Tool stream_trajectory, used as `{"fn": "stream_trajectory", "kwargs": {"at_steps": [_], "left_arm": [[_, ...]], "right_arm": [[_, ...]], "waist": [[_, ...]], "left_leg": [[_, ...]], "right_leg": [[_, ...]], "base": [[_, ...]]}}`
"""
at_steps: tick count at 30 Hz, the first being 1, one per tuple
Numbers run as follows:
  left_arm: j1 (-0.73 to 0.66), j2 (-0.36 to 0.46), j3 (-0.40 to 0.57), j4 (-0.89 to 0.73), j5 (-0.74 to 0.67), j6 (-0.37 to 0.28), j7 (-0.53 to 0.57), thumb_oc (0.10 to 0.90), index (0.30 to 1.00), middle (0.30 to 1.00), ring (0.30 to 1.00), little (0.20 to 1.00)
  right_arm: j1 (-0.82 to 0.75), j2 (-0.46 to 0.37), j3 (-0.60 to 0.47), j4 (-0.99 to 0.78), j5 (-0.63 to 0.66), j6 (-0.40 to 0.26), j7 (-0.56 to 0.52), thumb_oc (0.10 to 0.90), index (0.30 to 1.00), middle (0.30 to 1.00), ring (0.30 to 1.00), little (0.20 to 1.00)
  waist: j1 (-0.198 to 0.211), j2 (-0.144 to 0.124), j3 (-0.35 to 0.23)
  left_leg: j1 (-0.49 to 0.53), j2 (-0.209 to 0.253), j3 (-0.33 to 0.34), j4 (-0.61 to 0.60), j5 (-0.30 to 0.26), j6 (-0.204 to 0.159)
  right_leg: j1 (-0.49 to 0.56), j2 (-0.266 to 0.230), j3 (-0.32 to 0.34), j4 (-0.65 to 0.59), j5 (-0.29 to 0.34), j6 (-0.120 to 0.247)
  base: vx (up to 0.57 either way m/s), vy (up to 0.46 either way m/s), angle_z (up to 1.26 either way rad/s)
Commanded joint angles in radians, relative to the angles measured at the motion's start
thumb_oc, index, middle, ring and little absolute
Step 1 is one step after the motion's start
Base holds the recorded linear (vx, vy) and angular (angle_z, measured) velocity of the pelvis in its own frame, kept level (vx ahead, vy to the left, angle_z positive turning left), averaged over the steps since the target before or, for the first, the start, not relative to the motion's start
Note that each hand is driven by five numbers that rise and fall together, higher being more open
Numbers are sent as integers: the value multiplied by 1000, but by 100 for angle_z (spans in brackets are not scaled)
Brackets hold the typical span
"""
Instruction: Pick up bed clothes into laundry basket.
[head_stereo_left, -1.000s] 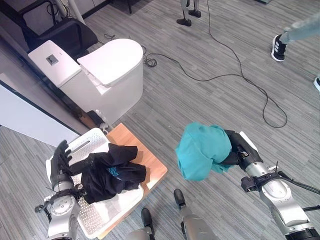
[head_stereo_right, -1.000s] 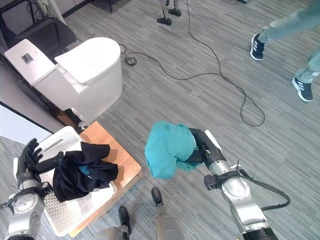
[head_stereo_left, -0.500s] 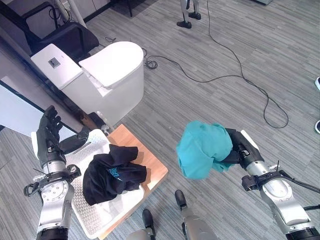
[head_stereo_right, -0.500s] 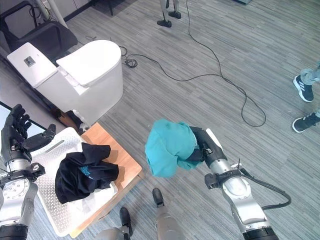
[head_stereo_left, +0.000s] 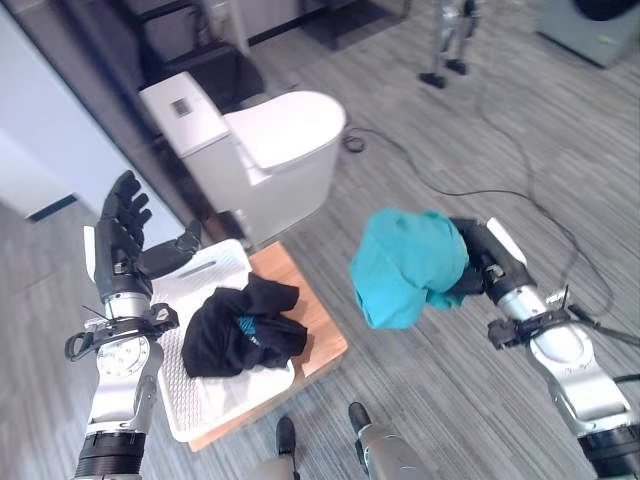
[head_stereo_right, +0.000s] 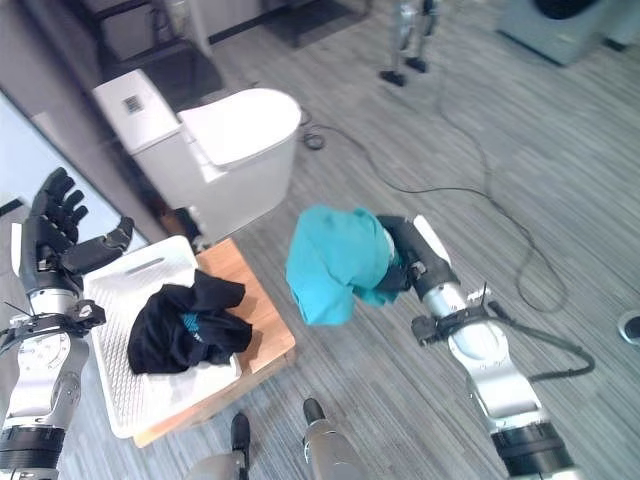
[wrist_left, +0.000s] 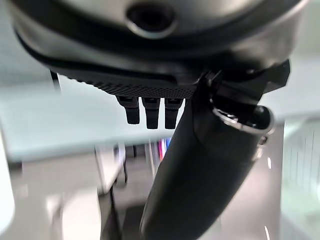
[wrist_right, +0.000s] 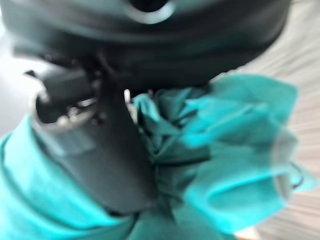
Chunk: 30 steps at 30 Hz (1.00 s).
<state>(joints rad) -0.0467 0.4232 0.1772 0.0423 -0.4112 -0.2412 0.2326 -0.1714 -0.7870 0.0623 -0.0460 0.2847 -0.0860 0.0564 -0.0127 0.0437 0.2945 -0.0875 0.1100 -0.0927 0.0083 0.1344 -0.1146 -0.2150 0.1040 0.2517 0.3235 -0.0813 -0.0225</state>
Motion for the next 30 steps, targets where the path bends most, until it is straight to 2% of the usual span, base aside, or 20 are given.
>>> {"fn": "stream_trajectory", "kwargs": {"at_steps": [1,2,3,5,6,7,8,10,11,12,15,17,18,19,20,21,23,25,26,30], "left_arm": [[57,139,8,-78,4,-66,-55,800,900,900,900,900],[59,140,-6,-83,6,-58,-74,800,900,900,900,900],[53,139,-22,-94,8,-49,-103,800,900,900,900,900],[46,137,-26,-97,0,-48,-110,800,900,900,900,900],[24,131,-27,-102,-15,-45,-107,800,900,900,900,900],[11,123,-37,-100,-21,-45,-110,800,900,900,900,900],[11,122,-40,-99,-21,-45,-111,800,900,900,900,900],[-26,107,-76,-85,-29,-46,-112,800,900,900,900,900],[-44,105,-93,-69,-28,-47,-114,800,900,900,900,900],[-64,111,-114,-63,-23,-39,-119,800,900,900,900,900],[-60,120,-124,-60,-23,-37,-115,800,900,900,900,900],[-50,122,-115,-57,-24,-33,-114,800,900,900,900,900],[-41,161,-115,-46,-18,-36,-114,800,900,900,900,900],[-43,178,-121,-38,-24,-40,-118,800,900,900,900,900],[-45,178,-119,-37,-25,-41,-118,800,900,900,900,900],[-42,193,-123,-24,-29,-44,-118,800,900,900,900,900],[-54,225,-141,-4,-58,-56,-120,800,900,900,900,900],[-68,225,-145,4,-79,-64,-119,800,900,900,900,900],[-55,222,-144,20,-86,-76,-104,800,900,900,900,900],[-11,211,-124,11,-114,-88,-106,800,900,900,900,900]], "right_arm": [[-98,15,-50,-53,50,-127,-47,400,300,300,300,300],[-97,17,-46,-47,41,-123,-48,400,300,300,300,300],[-76,43,-58,-50,47,-124,-52,400,300,300,300,300],[-54,60,-74,-64,61,-125,-50,400,300,300,300,300],[6,82,-127,-83,56,-122,-57,400,300,300,300,300],[25,83,-144,-83,51,-123,-59,400,300,300,300,300],[30,82,-147,-86,51,-122,-59,400,300,300,300,300],[81,90,-194,-86,66,-124,-70,400,300,300,300,300],[107,91,-219,-89,77,-124,-67,400,300,300,300,300],[122,96,-242,-84,100,-123,-73,400,300,300,300,300],[102,115,-225,-49,104,-118,-91,400,300,300,300,300],[89,116,-223,-23,94,-110,-105,400,300,300,300,300],[25,95,-203,69,52,-88,-151,400,300,300,300,300],[-2,76,-192,110,43,-82,-160,400,300,300,300,300],[-8,76,-189,114,44,-83,-161,400,300,300,300,300],[-53,52,-166,166,33,-79,-172,400,300,300,300,300],[-192,-23,-112,329,63,-72,-215,400,300,300,300,300],[-266,-50,-71,399,77,-79,-232,400,300,300,300,300],[-395,-97,-5,505,67,-64,-245,400,300,300,300,300],[-653,-172,156,677,-2,-47,-264,400,300,300,300,300]], "waist": [[25,-103,-59],[18,-121,-65],[-4,-141,-72],[-15,-141,-79],[-55,-134,-109],[-77,-131,-122],[-79,-128,-121],[-125,-119,-136],[-142,-112,-142],[-164,-97,-146],[-151,-95,-134],[-149,-98,-133],[-139,-102,-111],[-138,-99,-106],[-136,-101,-106],[-123,-97,-109],[-85,-96,-127],[-75,-98,-134],[-49,-112,-147],[-24,-123,-147]], "left_leg": [[-138,7,57,85,34,-33],[-134,-13,61,160,-29,-8],[-91,-22,127,283,-127,13],[-75,-9,153,330,-145,21],[11,31,224,324,-180,23],[55,45,251,305,-194,20],[61,46,248,299,-197,19],[124,49,278,252,-233,8],[147,36,289,190,-247,8],[160,26,323,57,-253,6],[142,-8,275,6,-228,19],[130,-14,283,-5,-221,26],[120,-25,274,-20,-205,40],[113,-27,259,-15,-207,48],[109,-28,263,-14,-202,48],[97,-32,254,-16,-198,54],[85,-43,218,-45,-181,58],[90,-54,204,-73,-173,60],[96,-58,207,-84,-162,58],[98,-57,225,-90,-154,56]], "right_leg": [[260,-67,19,-227,-68,47],[259,-74,10,-259,-42,43],[258,-107,-43,-301,-7,47],[254,-110,-69,-315,5,47],[235,-114,-134,-330,17,53],[221,-117,-156,-340,25,60],[228,-115,-161,-343,23,60],[211,-125,-205,-361,40,82],[207,-129,-226,-371,50,96],[181,-136,-245,-389,84,120],[132,-150,-232,-385,118,135],[113,-158,-226,-379,129,146],[76,-164,-161,-347,141,173],[74,-144,-83,-302,117,176],[67,-144,-79,-298,120,175],[73,-126,-16,-262,97,178],[110,-126,38,-266,75,175],[121,-140,34,-307,88,172],[126,-144,19,-330,105,178],[136,-145,7,-361,120,179]], "base": [[-485,-203,120],[-338,-82,164],[-336,-83,148],[-291,-10,122],[-307,71,105],[-174,78,108],[-100,101,161],[-147,146,135],[-249,281,45],[-162,218,58],[-166,202,45],[-162,178,-56],[-190,215,-25],[-207,208,6],[-114,106,2],[-100,66,16],[-113,73,42],[-50,47,46],[-34,36,34],[-17,-2,7]]}}
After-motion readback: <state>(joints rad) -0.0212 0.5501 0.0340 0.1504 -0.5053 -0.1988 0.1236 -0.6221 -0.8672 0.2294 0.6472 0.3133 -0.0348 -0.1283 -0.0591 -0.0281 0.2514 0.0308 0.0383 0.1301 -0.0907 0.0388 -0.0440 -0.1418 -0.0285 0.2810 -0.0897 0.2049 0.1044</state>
